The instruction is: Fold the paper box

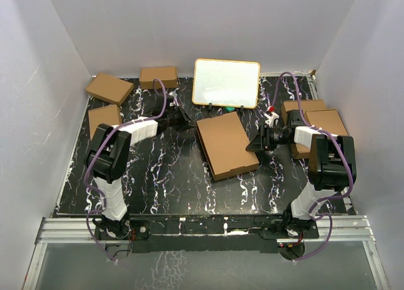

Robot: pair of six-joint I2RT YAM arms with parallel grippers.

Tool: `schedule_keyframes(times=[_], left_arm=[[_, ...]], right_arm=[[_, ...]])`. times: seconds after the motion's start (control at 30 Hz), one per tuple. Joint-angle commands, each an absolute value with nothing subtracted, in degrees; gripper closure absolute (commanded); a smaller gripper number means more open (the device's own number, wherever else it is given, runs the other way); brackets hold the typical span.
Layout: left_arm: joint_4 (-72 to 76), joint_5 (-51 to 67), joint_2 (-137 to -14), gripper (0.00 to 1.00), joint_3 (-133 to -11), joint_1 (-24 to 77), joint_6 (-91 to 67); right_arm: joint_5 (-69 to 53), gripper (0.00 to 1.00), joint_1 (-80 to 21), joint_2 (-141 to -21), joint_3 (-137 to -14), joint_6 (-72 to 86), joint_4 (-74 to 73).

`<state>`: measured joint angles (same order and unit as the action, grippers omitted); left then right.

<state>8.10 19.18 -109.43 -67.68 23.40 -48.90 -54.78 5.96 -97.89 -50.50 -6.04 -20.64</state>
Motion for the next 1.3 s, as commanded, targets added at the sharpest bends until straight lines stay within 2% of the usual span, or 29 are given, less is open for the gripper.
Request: schedule_keyframes(times=[0.0, 0.13, 0.37, 0.43, 0.5, 0.57, 0.6, 0.73, 0.77, 0.8, 0.87, 0.9, 0.93, 1.03, 1.27], left_arm=[[3.43, 18.90, -110.50, 1.00, -68.46, 24.26, -46.14], [3.62, 18.37, -108.61, 0.99, -68.51, 24.30, -45.70], [2.89, 15.10, -98.18, 0.55, -67.75, 24.26, -42.22], [3.04, 14.04, -93.68, 0.46, -66.06, 24.26, -41.26], [3.61, 13.24, -89.25, 0.45, -63.46, 24.25, -40.29], [4.03, 11.99, -84.69, 0.46, -59.93, 24.26, -40.02], [3.93, 11.19, -82.48, 0.51, -58.08, 24.25, -40.13], [2.08, 7.36, -75.91, 0.87, -49.33, 24.41, -42.45], [1.73, 7.03, -75.30, 0.94, -47.57, 24.43, -42.85], [1.39, 6.72, -75.28, 0.99, -46.32, 24.50, -43.04], [0.45, 6.37, -76.86, 1.00, -45.11, 24.67, -42.67], [-0.09, 6.15, -77.88, 1.00, -45.13, 24.77, -42.64], [-0.62, 5.84, -79.77, 1.00, -45.58, 25.09, -42.56], [-1.28, 3.97, -85.54, 1.00, -47.98, 27.07, -42.36], [-7.31, -1.70, -103.91, 1.00, -62.63, 34.20, -42.69]], right_arm=[[-48.51, 0.44, 5.03, -99.67, -50.71, -9.63, -20.23], [-48.74, 0.44, 5.08, -99.67, -51.02, -9.81, -20.66], [-50.86, 0.39, 5.20, -97.34, -53.09, -12.04, -22.29], [-51.31, 0.37, 5.36, -95.54, -53.46, -12.67, -22.34], [-51.74, 0.36, 5.45, -93.28, -53.84, -13.43, -22.41], [-52.35, 0.35, 5.50, -90.86, -54.18, -14.28, -22.36], [-52.48, 0.35, 5.48, -89.74, -54.45, -14.77, -22.35], [-50.24, 0.35, 5.48, -84.73, -56.06, -18.17, -20.69], [-48.49, 0.37, 5.35, -83.83, -56.24, -18.87, -19.55], [-45.83, 0.42, 5.06, -83.33, -56.41, -19.54, -18.25], [-38.09, 0.70, 3.19, -84.48, -57.47, -21.71, -17.23], [-34.48, 0.79, 2.26, -86.09, -58.39, -22.82, -17.70], [-31.84, 0.84, 1.47, -87.78, -59.60, -23.87, -19.05], [-25.80, 0.89, -0.91, -93.23, -62.49, -24.18, -21.28], [-19.49, 0.89, -9.54, -96.50, -64.05, -23.53, -20.73]])
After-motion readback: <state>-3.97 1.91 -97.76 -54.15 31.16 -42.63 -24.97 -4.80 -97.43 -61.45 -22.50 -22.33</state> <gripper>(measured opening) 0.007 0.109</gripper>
